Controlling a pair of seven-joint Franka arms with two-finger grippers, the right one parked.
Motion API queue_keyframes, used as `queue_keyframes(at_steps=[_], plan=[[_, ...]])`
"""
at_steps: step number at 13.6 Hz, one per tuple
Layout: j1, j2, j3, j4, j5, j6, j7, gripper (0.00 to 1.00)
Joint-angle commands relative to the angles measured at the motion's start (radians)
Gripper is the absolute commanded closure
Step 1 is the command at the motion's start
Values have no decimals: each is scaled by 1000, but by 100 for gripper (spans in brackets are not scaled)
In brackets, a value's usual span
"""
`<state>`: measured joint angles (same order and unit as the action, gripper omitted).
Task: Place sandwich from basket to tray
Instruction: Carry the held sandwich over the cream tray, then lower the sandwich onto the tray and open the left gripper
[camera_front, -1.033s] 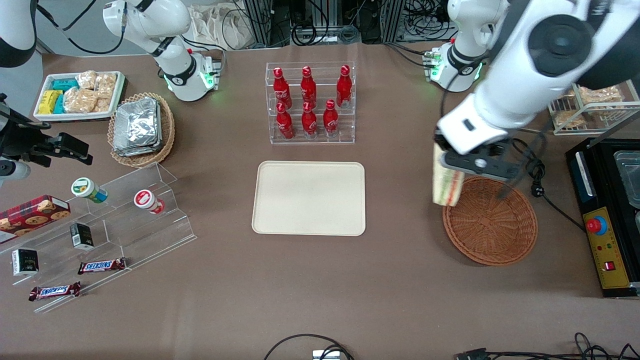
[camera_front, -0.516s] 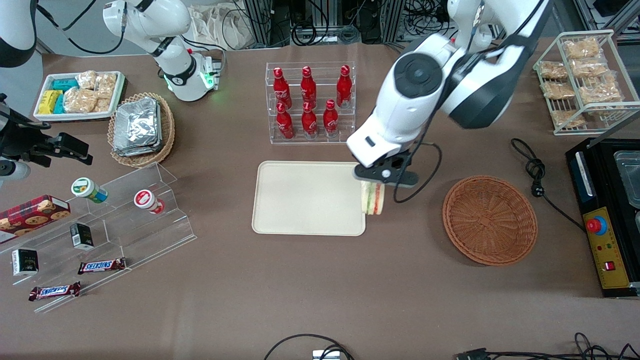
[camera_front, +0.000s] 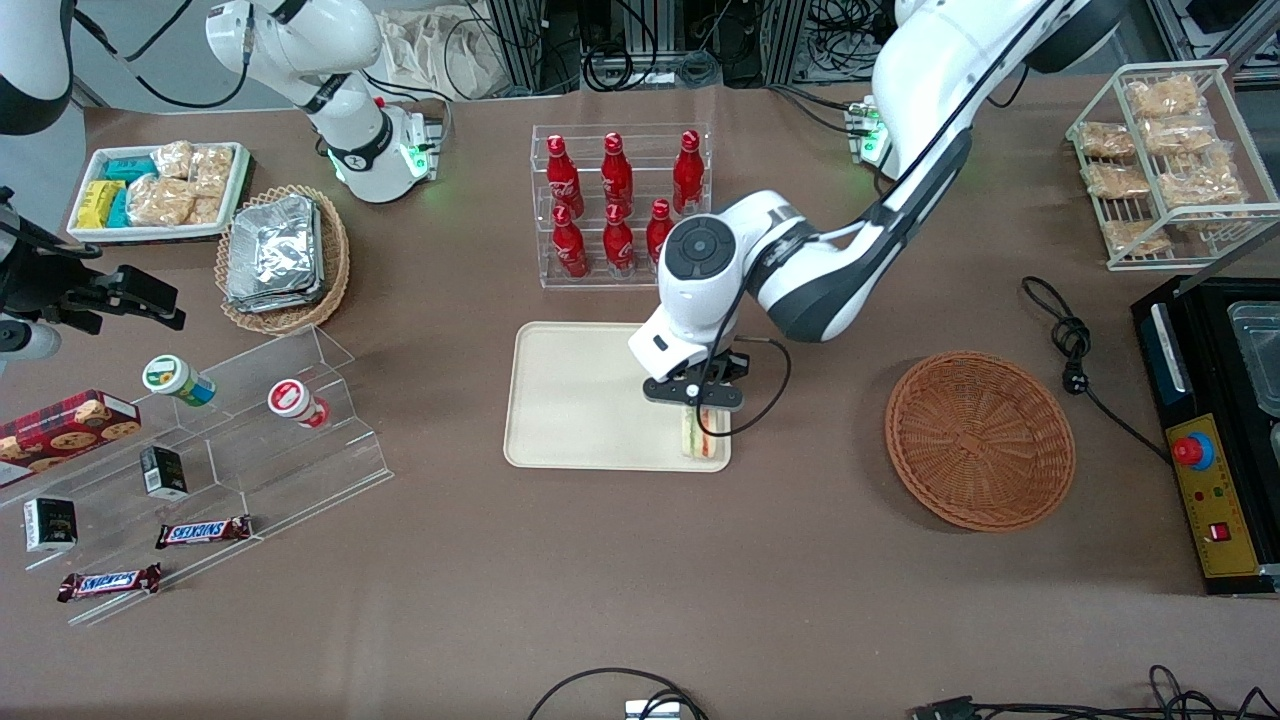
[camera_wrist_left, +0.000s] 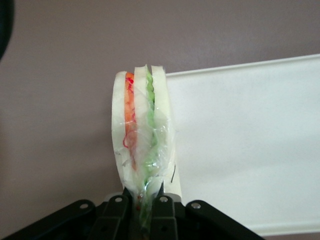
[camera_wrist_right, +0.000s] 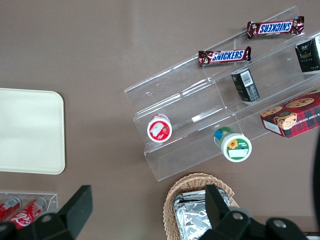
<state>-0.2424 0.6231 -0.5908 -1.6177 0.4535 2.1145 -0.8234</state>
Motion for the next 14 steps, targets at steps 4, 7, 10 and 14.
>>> queue_keyframes(at_steps=[4,7,10,14], plan=[[-12,63,-7,-27,62,44,-59,100],[-21,75,-6,-28,62,57,-66,100],[-23,92,-1,-27,63,84,-68,100],[-23,96,2,-27,63,87,-68,80]])
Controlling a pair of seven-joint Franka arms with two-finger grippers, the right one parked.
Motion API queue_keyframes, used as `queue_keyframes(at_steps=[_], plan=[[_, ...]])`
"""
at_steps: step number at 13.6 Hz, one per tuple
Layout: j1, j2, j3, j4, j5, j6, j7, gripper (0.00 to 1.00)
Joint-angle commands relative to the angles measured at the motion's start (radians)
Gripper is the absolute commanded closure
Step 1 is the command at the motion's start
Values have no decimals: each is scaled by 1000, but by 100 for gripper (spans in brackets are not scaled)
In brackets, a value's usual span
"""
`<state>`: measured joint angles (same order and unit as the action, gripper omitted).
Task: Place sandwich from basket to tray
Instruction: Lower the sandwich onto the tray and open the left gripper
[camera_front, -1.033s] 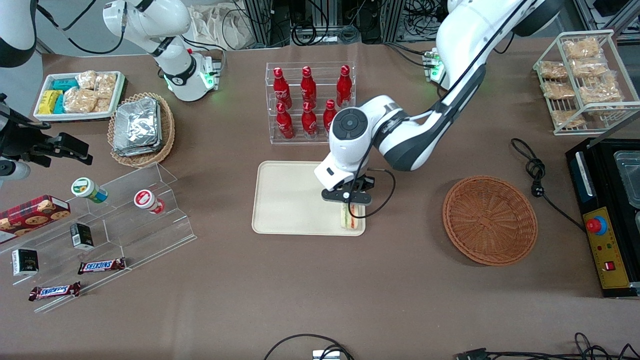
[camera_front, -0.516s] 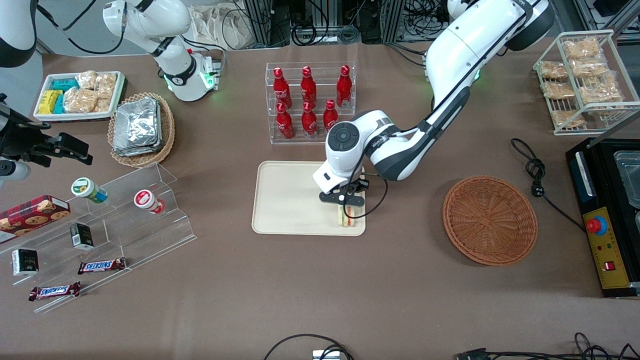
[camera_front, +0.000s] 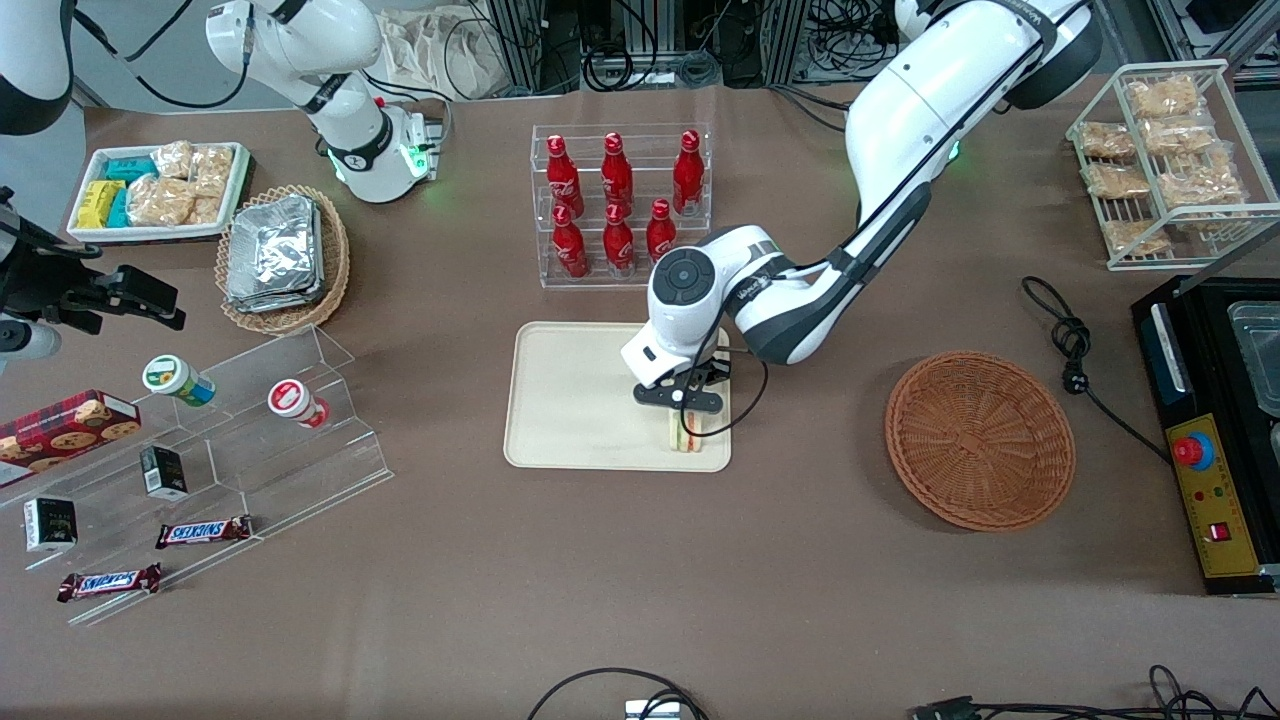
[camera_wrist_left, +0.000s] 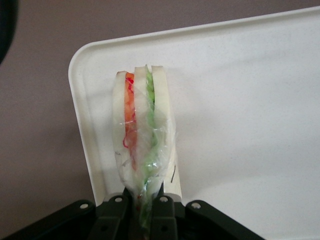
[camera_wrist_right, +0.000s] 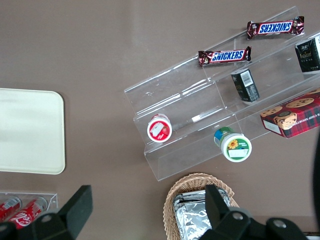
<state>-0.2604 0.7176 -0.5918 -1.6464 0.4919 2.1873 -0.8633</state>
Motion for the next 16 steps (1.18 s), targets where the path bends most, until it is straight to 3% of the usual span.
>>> queue_keyframes(at_steps=[1,2,3,4,5,16], plan=[[-5,2,3,2,25,14,-28,61],[-5,8,3,2,27,14,-28,46],[-5,9,3,4,27,15,-28,19],[-5,9,6,2,34,23,-28,5],[-5,11,6,0,60,28,-29,1],[12,-61,1,10,59,20,-28,0]])
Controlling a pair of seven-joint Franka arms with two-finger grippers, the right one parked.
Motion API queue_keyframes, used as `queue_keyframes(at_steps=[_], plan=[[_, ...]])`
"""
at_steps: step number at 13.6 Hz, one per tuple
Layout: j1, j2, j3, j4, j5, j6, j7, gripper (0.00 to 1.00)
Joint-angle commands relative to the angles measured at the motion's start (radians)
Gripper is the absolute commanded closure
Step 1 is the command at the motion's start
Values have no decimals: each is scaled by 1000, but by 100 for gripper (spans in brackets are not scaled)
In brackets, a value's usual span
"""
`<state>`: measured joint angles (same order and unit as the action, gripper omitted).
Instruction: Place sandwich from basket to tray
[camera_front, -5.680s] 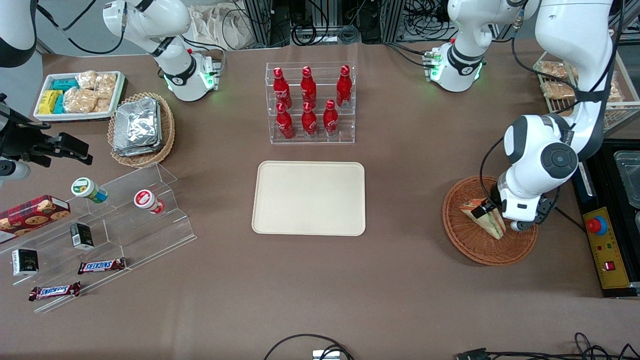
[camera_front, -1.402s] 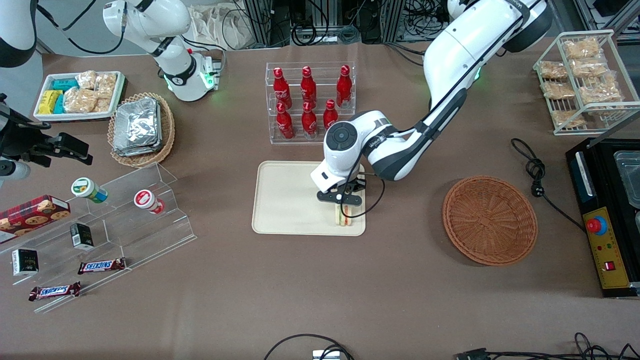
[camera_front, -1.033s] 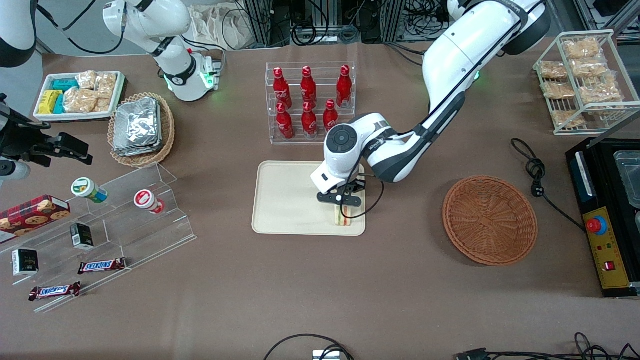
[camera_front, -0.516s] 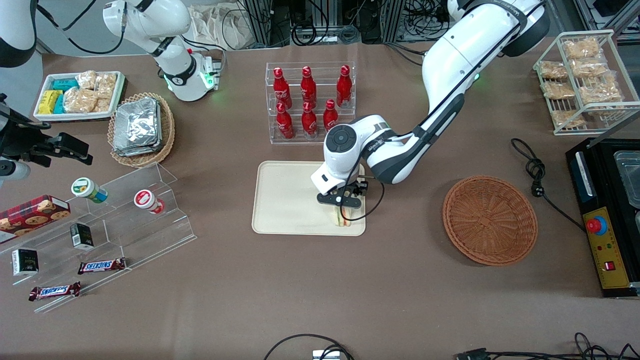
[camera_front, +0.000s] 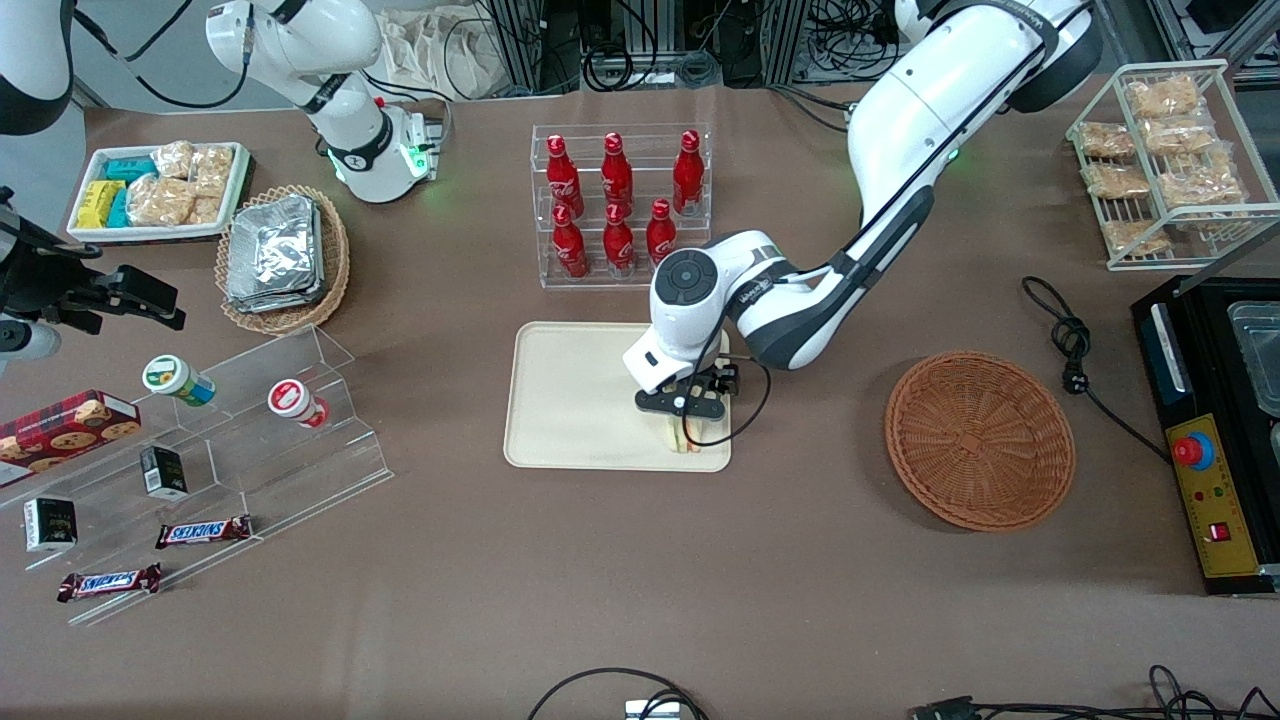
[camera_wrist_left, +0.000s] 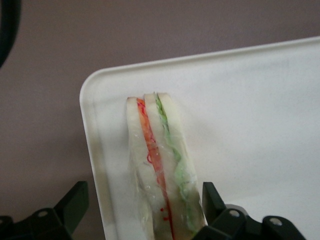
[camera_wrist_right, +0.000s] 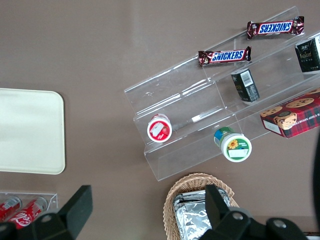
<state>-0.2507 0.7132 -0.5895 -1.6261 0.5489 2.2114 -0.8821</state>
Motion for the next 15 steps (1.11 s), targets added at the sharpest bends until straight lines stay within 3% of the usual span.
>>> queue_keyframes(at_steps=[1,4,7,9,15], plan=[[2,-89,-1,-14,-23,-5,-9,0],[24,-179,20,-12,-191,-6,38,0],[27,-282,127,-12,-413,-44,280,0],[75,-360,178,-12,-522,-113,371,0],[260,-616,206,-24,-529,-424,426,0]])
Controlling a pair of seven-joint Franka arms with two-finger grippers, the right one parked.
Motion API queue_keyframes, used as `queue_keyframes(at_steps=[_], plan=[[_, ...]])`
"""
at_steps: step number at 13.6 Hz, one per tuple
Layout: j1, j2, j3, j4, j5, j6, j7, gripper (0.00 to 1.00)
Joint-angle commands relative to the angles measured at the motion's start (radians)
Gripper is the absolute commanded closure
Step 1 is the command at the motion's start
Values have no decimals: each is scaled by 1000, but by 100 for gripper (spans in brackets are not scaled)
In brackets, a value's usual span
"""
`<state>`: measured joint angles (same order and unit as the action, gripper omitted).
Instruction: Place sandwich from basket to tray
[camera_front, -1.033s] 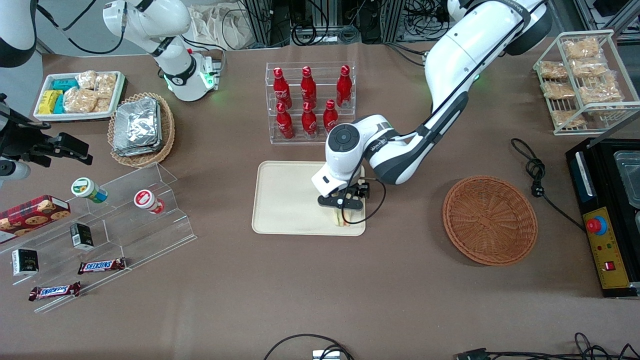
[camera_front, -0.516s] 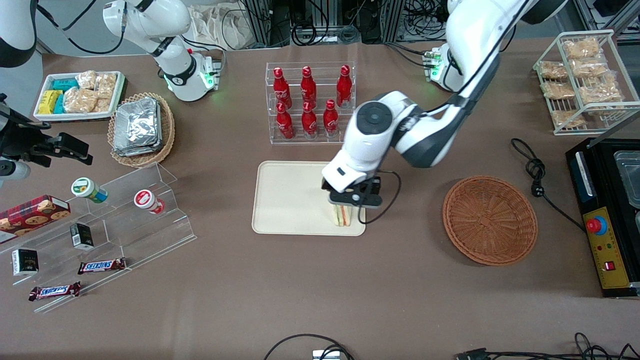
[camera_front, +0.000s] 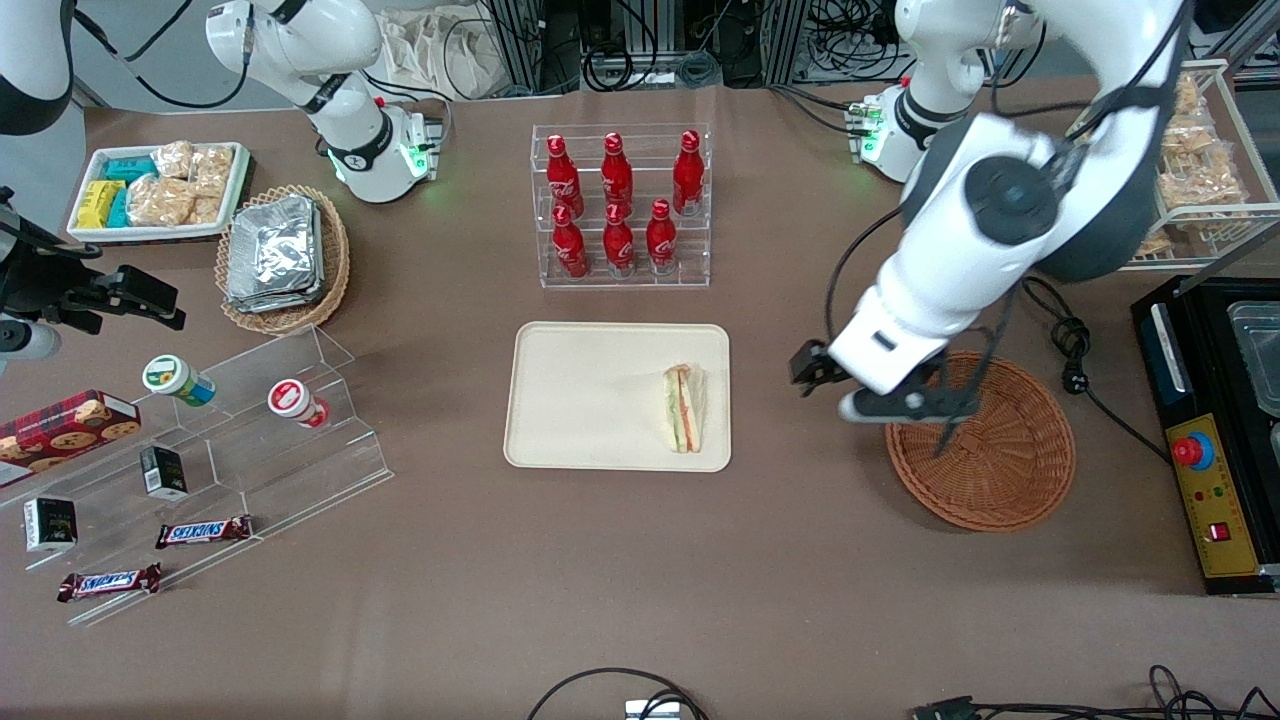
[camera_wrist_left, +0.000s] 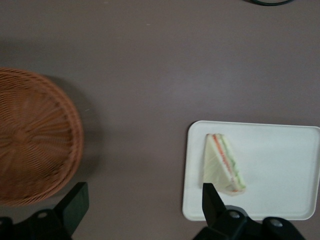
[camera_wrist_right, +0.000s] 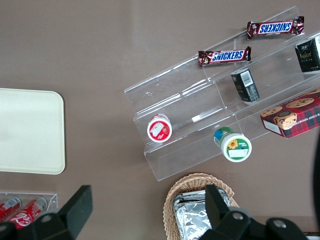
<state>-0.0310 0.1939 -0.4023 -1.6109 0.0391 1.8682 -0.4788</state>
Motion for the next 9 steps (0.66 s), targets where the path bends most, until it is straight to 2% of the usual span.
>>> queue_keyframes(at_steps=[1,4,9], plan=[[51,-138,49,-50,-25,-128,57,0],[106,-272,138,-147,-27,-173,190,0],[125,-310,224,-158,-28,-234,348,0]])
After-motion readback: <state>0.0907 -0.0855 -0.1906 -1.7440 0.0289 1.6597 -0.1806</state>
